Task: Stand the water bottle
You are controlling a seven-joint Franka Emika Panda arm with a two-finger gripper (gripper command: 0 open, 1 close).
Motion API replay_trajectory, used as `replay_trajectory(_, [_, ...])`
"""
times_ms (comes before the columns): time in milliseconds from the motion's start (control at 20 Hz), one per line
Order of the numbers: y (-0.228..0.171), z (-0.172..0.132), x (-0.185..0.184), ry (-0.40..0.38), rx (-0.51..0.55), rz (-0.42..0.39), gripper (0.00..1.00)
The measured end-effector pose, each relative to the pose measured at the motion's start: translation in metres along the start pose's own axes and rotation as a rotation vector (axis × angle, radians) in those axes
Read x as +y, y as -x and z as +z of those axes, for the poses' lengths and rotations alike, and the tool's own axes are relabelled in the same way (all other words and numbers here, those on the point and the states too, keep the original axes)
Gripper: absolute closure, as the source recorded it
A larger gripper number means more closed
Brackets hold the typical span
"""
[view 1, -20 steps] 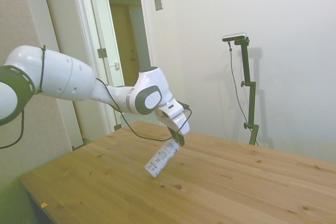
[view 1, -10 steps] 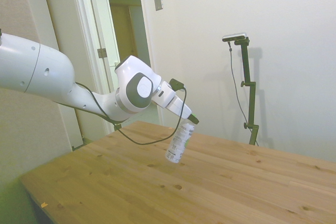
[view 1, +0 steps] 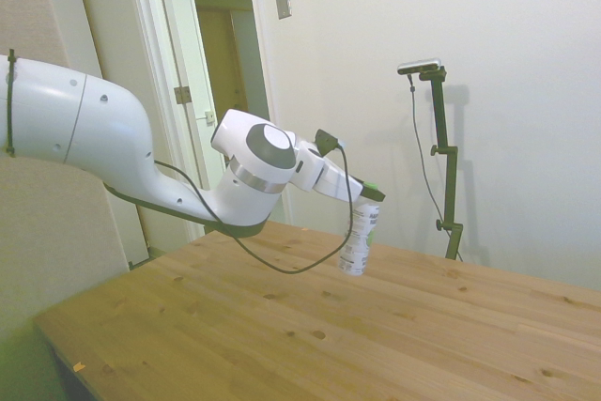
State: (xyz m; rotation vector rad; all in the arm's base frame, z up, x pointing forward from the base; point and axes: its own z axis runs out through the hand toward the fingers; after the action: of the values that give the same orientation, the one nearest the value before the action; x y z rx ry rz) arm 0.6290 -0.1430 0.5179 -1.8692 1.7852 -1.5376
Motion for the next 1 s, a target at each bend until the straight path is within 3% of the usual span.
replay_trajectory(400, [0.046,0.055,0.015,-0.074,0.111,-0.007,1.00])
replay_trajectory(750, [0.047,0.061,-0.007,-0.107,0.144,-0.015,1.00])
replay_trajectory(1000, [0.061,0.079,-0.004,-0.096,0.159,-0.041,1.00])
